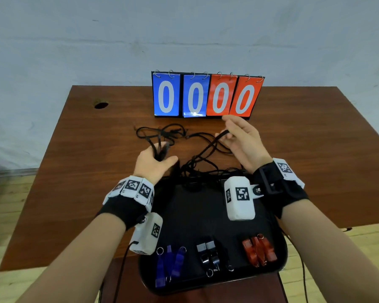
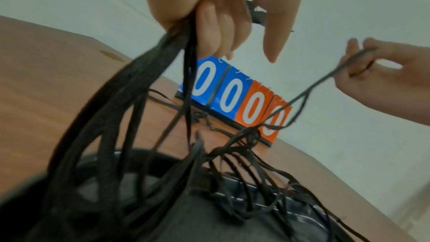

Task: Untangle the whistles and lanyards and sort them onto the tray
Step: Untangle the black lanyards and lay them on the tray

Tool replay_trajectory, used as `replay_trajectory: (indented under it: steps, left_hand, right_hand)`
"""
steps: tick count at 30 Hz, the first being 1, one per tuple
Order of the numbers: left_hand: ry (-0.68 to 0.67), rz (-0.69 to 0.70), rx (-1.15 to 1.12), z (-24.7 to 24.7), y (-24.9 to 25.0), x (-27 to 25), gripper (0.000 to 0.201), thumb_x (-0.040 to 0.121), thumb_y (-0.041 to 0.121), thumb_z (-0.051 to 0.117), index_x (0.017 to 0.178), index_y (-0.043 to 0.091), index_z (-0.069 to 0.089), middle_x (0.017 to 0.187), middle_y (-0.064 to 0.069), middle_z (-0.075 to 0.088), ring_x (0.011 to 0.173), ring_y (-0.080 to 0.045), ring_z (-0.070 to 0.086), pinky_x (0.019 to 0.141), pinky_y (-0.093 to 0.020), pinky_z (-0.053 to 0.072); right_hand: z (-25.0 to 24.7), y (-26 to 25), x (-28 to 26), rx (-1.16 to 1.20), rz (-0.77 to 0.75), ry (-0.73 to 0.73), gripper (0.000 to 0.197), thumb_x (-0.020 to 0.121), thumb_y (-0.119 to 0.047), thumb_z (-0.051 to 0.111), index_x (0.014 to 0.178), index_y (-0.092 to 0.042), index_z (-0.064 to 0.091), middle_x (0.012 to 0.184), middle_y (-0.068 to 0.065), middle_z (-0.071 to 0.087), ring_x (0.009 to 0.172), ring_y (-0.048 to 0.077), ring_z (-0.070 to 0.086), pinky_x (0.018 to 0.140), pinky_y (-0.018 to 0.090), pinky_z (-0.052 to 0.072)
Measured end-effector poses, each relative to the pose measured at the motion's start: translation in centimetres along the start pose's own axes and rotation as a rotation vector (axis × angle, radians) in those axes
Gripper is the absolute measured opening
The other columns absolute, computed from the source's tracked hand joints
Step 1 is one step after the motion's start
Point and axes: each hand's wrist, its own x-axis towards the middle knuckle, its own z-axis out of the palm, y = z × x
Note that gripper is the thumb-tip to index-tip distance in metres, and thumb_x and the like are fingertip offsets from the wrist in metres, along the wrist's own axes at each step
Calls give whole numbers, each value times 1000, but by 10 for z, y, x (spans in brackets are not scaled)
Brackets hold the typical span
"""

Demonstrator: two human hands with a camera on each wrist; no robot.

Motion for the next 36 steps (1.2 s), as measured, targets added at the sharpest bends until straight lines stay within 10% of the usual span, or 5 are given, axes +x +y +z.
replay_trajectory:
  steps: [5,10,16,28,36]
  left_hand:
    - [-197,119,25,23,18,-6,37,82,10,67,119,8,61,105,4,58,101,-8,52,86,-18,37]
    - [104,63,-83,3,13,5,22,88,10,57,106,5,68,99,-1,62,96,-10,53,82,-15,35]
    - [256,-116,18,-15,-13,24,30,92,24,52,108,4,68,102,-13,65,105,-29,59,80,-27,37]
    - [62,-110,-391,-6,-5,23,49,99,36,33,58,12,45,27,7,25,24,-3,18,32,-13,18]
    - [155,26,-371,-27,28,33,49,98,37,33,52,19,29,30,10,26,25,-3,19,35,-16,18]
  right_hand:
    - [36,-8,-7,-75,-32,-201,22,93,-3,46,93,-16,63,48,-11,53,62,11,50,72,20,54]
    - [8,-9,6,-489,-103,322,13,91,-12,53,85,-21,60,64,-4,56,39,-3,47,46,10,42]
    - [-39,33,2,-1230,83,320,27,88,-15,51,113,-22,59,130,-1,47,111,18,55,82,29,43]
    - [48,113,-5,-1124,82,-649,85,80,-31,70,148,-19,20,155,1,21,144,13,14,116,29,17]
    - [60,105,10,-1013,217,-492,14,93,-17,50,87,-12,61,73,7,60,64,15,57,65,26,45]
